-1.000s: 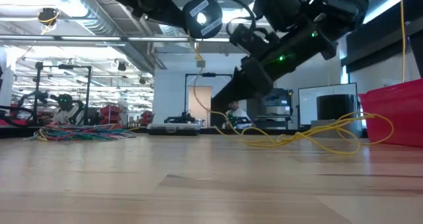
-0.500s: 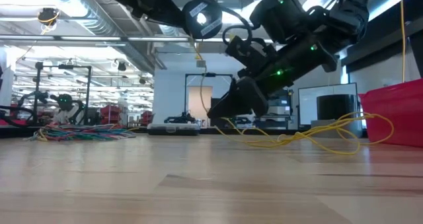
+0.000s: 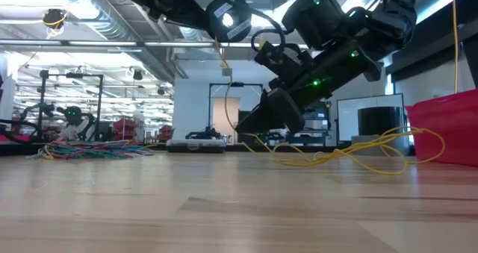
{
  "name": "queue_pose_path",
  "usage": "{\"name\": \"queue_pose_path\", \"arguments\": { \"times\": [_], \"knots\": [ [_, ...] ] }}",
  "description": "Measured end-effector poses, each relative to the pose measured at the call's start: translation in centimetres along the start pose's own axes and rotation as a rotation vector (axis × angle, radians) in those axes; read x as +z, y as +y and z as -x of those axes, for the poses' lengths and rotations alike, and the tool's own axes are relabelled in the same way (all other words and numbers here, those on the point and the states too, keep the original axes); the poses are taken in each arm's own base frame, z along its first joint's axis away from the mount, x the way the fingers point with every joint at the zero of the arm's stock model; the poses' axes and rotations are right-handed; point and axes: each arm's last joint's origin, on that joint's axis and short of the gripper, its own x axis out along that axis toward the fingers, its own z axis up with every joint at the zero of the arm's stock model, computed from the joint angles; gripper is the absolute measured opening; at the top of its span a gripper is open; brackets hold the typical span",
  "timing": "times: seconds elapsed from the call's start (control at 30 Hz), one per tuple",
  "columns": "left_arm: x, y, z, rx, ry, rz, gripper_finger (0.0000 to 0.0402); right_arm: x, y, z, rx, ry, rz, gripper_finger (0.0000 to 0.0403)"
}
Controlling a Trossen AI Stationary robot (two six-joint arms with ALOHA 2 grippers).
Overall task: Coil cords
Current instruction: Coil the yellow wire onto the black spool
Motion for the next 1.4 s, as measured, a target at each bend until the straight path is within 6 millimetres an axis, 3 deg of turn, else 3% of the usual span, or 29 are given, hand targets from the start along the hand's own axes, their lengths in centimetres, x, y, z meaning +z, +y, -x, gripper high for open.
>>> {"name": "queue_pose_path", "arguments": {
  "times": [0.2,0.33,0.53,0.7,0.87,1.03,1.4],
  "knots": [
    [0.0,0.0,0.0,0.000,0.001,-0.003,0.0000,0.9,-0.5,1.0,0.000,0.013,0.006,0.0133],
    [0.0,0.0,0.0,0.000,0.000,-0.002,0.0000,0.9,-0.5,1.0,0.009,0.002,0.021,0.0146],
    [0.0,0.0,0.0,0.001,0.001,0.000,0.0000,0.1,-0.1,0.3,0.053,0.011,0.049,0.0128],
    [0.0,0.0,0.0,0.001,0.001,-0.003,0.0000,-0.2,0.0,0.1,0.015,0.022,0.102,0.0080],
    [0.0,0.0,0.0,0.000,0.003,-0.003,0.0000,1.4,0.6,1.8,-0.039,0.008,0.198,0.0009],
    [0.0,-0.1,0.1,-0.004,0.001,-0.002,0.0000,2.4,-0.6,3.7,-0.119,0.065,0.188,0.0015],
    [-0.5,-0.2,0.1,-0.034,0.040,-0.028,0.0000,5.4,-4.3,9.9,-0.292,0.091,0.119,0.0005]
  ]
}}
